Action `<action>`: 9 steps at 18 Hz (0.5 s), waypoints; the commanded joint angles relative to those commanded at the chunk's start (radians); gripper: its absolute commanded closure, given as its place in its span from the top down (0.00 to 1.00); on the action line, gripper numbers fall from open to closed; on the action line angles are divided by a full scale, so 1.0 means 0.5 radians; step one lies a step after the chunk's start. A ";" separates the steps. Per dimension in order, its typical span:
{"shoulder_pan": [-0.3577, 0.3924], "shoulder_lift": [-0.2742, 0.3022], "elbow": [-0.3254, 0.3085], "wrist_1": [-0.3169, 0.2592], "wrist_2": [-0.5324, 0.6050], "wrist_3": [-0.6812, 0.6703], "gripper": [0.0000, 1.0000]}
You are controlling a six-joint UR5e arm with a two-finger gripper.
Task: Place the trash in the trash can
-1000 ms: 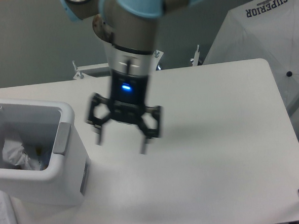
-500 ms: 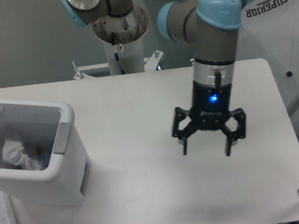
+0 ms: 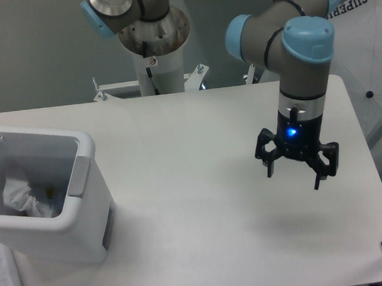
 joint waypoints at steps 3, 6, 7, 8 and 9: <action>0.003 -0.009 0.018 -0.095 0.052 0.009 1.00; -0.006 -0.125 0.269 -0.496 0.236 0.012 1.00; -0.012 -0.159 0.343 -0.585 0.261 0.012 1.00; -0.021 -0.187 0.395 -0.641 0.270 0.012 1.00; -0.021 -0.199 0.420 -0.666 0.267 0.009 1.00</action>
